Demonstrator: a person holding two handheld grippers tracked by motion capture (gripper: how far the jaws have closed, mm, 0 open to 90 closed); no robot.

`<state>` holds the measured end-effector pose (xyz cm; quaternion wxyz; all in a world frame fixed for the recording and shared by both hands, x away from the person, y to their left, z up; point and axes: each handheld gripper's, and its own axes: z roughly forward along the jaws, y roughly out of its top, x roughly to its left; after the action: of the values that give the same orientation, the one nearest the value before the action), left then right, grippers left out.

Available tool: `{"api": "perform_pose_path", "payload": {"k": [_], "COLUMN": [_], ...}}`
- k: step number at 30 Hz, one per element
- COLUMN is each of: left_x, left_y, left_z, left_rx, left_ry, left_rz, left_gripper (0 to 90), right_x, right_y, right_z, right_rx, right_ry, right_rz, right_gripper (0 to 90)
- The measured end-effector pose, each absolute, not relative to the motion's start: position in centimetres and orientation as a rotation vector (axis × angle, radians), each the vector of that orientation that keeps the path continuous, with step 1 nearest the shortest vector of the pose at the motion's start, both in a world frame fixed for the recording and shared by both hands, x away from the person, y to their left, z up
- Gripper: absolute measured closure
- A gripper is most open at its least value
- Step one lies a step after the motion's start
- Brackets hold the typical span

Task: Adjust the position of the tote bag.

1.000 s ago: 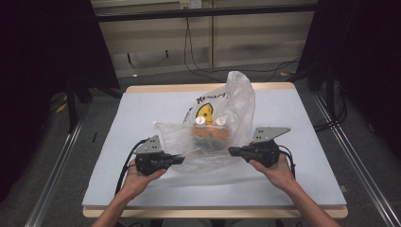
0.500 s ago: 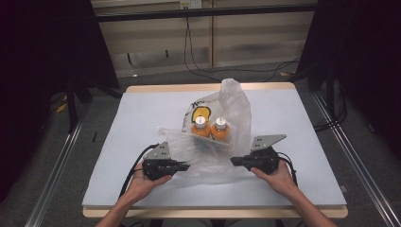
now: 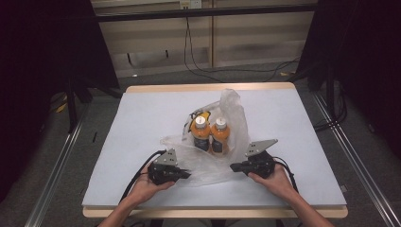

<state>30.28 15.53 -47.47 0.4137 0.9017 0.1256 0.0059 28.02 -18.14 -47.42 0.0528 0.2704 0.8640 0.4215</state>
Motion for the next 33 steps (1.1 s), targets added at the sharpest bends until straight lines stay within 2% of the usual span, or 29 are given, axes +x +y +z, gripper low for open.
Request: {"api": "perform_pose_path", "payload": {"k": [6,11,15,19,22,24,27,33], "left_x": [30.1,30.1,30.0,29.7,29.5,29.4,29.3,30.1], "left_y": [15.1,15.2,15.4,15.7,16.4,16.6,17.2,19.6], "left_z": [-47.9,-48.0,-47.5,-46.9,-45.8,-45.3,-44.5,-42.7], "left_rx": [2.333,2.311,2.290,2.222,2.160,2.128,2.081,1.968], "left_ry": [0.301,0.312,0.311,0.320,0.327,0.313,0.330,0.428], "left_rz": [0.045,0.028,-0.003,-0.018,0.021,0.015,0.048,0.120], "left_gripper": [88.4,86.9,81.4,77.3,64.9,66.6,63.5,59.4], "right_x": [28.2,28.4,28.2,27.8,27.4,27.2,26.8,26.7], "right_y": [-17.7,-17.8,-17.9,-18.7,-19.0,-19.2,-19.5,-20.8], "right_z": [-48.5,-48.5,-48.1,-47.0,-45.9,-45.4,-44.5,-41.9], "right_rx": [0.827,0.833,0.816,0.811,0.806,0.807,0.797,0.820], "right_ry": [2.656,2.655,2.642,2.603,2.567,2.559,2.531,2.412], "right_rz": [1.216,1.221,1.254,1.349,1.351,1.374,1.380,1.437], "right_gripper": [90.0,90.0,84.3,73.8,66.9,64.2,59.6,57.2]}}
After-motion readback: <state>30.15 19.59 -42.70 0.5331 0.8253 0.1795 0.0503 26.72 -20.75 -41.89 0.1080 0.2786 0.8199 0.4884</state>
